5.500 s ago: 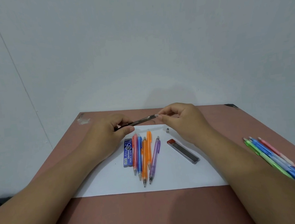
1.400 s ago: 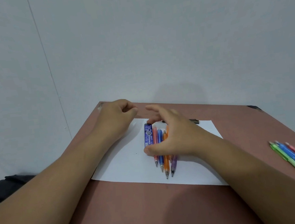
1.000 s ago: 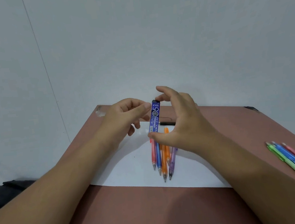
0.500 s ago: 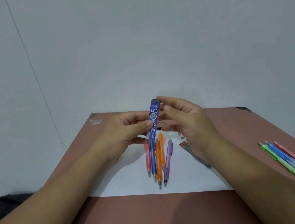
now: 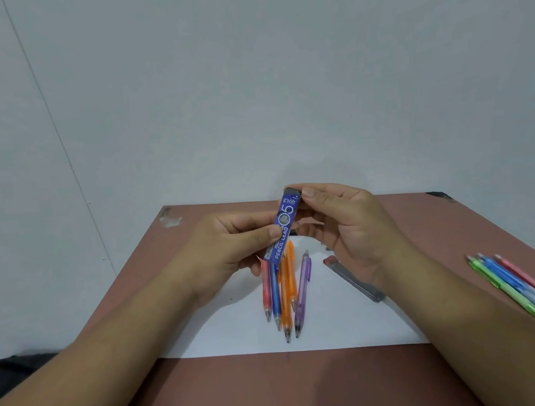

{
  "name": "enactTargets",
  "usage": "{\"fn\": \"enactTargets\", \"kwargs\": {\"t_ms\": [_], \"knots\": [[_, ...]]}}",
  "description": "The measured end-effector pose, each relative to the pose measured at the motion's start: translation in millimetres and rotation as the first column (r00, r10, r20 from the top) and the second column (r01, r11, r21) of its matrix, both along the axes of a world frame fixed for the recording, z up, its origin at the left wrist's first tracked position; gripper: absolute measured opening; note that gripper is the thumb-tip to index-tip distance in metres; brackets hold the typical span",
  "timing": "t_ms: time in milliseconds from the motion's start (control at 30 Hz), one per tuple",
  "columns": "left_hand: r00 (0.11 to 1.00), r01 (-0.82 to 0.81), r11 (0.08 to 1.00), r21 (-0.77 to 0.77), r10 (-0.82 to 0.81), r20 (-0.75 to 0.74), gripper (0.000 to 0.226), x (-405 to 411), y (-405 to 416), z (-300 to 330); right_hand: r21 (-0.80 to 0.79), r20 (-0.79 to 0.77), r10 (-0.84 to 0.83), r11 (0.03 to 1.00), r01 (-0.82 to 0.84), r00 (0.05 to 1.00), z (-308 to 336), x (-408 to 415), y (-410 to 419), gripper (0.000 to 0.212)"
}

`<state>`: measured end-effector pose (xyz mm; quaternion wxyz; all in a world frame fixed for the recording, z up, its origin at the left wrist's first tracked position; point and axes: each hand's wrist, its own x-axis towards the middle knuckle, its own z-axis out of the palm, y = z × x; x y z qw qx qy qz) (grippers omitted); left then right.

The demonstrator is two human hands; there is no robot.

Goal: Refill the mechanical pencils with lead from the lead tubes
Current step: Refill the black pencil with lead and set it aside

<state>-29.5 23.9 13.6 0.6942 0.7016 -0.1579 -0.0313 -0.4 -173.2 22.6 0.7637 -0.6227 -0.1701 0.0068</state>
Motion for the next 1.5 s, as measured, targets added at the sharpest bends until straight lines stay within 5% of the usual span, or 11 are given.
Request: {"fn": "enactTargets", "kwargs": {"t_ms": [800,1133,1500], "knots": [[1.000,-0.021,1.000,0.001,0.021,0.006,0.030,-1,-5,-3,0.046,-0.025,-0.039,0.998,0.041,0.999,-2,2,9,0.027],[0.995,-0.090,0.996,-0.017,0.089,-0.035,0.033,5,-7,-6,-0.358,0.101,0.107,0.932,-0.064,0.989,-3,9,-6,0.024],[0.975,-0.197,0.978,-0.068,0.188,-0.118,0.042,10,-3,-6,-0.118,-0.012,-0.278,0.954,0.274,0.961,11,15,-20,0.022]]}}
